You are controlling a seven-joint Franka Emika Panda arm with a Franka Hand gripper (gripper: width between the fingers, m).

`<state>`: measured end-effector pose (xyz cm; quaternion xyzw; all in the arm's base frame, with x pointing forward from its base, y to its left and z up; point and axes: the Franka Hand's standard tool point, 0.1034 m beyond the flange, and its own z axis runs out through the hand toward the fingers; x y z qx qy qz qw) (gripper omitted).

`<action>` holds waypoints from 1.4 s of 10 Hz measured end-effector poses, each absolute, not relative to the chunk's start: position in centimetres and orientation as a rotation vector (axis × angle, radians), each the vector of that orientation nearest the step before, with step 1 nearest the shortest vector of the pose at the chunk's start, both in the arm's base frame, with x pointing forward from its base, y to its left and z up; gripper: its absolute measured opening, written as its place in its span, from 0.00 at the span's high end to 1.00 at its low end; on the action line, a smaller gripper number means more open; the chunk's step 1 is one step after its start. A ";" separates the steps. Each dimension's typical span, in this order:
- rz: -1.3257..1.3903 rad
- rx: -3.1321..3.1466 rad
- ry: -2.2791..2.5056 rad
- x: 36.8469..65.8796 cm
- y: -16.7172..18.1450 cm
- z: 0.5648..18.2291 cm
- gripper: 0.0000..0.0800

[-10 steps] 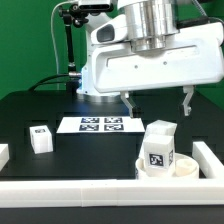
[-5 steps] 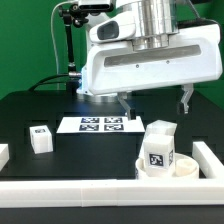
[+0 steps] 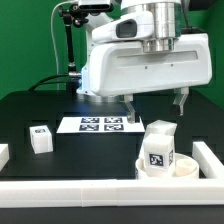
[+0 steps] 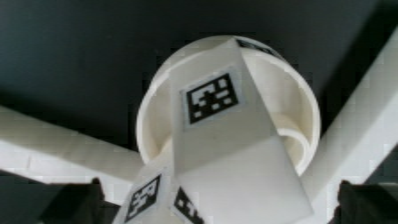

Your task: Assemble stool

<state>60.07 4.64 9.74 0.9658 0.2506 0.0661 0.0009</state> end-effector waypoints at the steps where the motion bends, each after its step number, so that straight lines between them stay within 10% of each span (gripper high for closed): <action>1: 0.200 3.002 0.868 60.0 4.6 9.6 0.19; 9: 0.150 3.003 0.868 59.7 4.8 7.8 0.21; 11: 0.151 3.004 0.864 59.8 4.6 7.8 0.57; 14: 0.154 3.070 0.628 59.8 4.6 7.8 0.57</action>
Offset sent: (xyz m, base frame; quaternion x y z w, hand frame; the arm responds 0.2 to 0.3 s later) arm 0.0051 0.0137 -0.0129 0.0270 -0.0077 -0.0195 0.9994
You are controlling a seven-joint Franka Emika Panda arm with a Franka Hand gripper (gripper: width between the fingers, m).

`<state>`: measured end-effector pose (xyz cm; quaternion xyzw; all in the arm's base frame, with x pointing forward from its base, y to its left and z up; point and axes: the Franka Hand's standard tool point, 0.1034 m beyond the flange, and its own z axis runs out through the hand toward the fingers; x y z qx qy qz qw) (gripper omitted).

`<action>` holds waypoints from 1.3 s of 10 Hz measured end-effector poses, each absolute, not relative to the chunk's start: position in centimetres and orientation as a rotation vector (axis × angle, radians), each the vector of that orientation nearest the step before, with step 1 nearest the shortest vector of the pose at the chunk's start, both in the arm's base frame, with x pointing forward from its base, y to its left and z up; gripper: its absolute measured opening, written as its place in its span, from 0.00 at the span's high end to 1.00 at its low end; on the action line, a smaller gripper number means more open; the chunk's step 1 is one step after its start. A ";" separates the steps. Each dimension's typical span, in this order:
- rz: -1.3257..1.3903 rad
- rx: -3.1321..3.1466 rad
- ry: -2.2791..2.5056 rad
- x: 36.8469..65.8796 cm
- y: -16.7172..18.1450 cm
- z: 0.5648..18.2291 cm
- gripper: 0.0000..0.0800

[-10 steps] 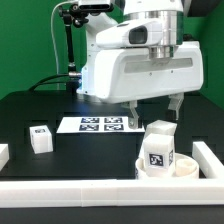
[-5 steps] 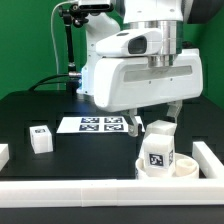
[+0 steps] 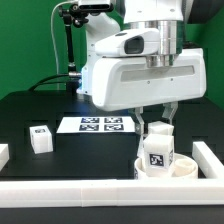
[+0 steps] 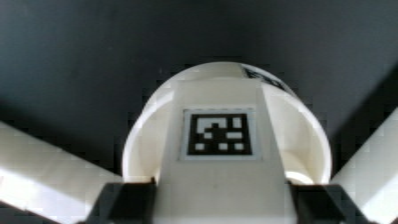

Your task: Assemble stool

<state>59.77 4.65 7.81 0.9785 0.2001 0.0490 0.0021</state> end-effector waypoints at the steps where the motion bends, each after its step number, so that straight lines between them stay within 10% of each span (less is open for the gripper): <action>1: 0.154 3.107 0.450 59.8 4.6 7.8 0.57; 13: 0.175 3.034 -1.054 59.7 4.8 7.7 0.57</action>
Offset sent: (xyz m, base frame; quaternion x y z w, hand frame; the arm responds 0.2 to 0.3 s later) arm -0.0052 -0.0057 -0.0081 0.0283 0.0169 0.1898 0.9813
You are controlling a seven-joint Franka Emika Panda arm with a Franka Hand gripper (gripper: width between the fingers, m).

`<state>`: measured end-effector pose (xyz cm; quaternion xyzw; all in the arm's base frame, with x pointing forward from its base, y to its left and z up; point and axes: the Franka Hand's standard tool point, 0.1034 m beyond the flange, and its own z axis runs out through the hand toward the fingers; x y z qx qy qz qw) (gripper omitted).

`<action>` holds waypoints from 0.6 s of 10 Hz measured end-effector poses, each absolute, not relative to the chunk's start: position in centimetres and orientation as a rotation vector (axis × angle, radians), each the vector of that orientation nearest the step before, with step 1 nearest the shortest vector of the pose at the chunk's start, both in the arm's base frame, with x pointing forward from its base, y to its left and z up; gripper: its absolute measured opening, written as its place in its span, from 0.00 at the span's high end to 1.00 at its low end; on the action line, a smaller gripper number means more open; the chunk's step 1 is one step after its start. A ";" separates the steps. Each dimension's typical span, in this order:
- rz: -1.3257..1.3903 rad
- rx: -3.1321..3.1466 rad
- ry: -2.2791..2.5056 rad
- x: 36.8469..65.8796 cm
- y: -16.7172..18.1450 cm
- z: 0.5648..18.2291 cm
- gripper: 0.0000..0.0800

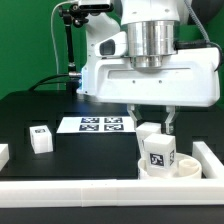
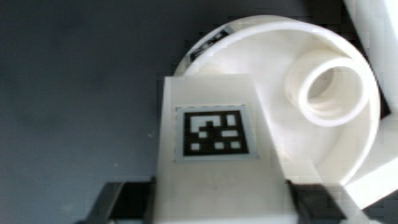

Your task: Assemble stool

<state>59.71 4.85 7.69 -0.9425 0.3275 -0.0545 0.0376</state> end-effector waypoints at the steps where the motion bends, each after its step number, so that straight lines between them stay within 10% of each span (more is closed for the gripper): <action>1: -0.158 -2.873 1.055 59.7 5.0 7.7 0.57; 6: -0.107 -2.672 1.426 59.3 6.0 7.7 0.57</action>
Offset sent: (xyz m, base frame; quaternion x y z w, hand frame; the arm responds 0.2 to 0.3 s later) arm 0.0000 0.0000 0.0000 0.0000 0.0000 0.1938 0.9810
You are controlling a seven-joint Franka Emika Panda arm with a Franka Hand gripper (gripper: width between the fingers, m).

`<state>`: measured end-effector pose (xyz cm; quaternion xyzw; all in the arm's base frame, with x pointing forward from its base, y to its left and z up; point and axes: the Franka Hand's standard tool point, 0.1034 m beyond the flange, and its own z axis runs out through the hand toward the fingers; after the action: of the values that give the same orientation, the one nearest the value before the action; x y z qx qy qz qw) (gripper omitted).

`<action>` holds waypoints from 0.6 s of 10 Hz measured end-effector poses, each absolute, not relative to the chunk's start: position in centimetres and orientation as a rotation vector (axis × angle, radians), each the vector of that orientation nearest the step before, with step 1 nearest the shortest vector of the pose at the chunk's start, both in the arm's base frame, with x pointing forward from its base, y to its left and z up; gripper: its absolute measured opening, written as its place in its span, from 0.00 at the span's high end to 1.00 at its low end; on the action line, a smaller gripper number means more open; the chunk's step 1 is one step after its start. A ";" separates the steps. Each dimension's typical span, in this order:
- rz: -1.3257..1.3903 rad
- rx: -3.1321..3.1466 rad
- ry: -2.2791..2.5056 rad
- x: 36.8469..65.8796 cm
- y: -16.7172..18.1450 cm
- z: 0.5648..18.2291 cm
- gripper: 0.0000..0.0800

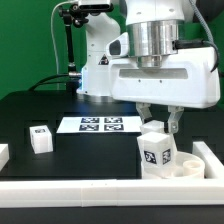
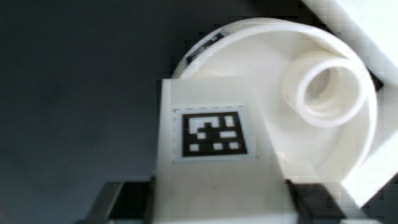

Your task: Assemble stool

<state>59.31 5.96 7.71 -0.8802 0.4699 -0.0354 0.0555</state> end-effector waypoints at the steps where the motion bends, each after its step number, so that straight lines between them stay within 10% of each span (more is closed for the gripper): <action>1: -0.093 -2.612 1.512 59.2 6.3 7.7 0.57; 6: -0.024 -2.179 2.020 58.9 7.9 7.6 0.57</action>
Offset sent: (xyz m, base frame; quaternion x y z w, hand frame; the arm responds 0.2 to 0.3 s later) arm -0.0111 0.0072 -0.0104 -0.0048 -0.0109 0.2787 0.9603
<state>58.86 7.91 7.56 -0.7307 0.6773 -0.0079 0.0850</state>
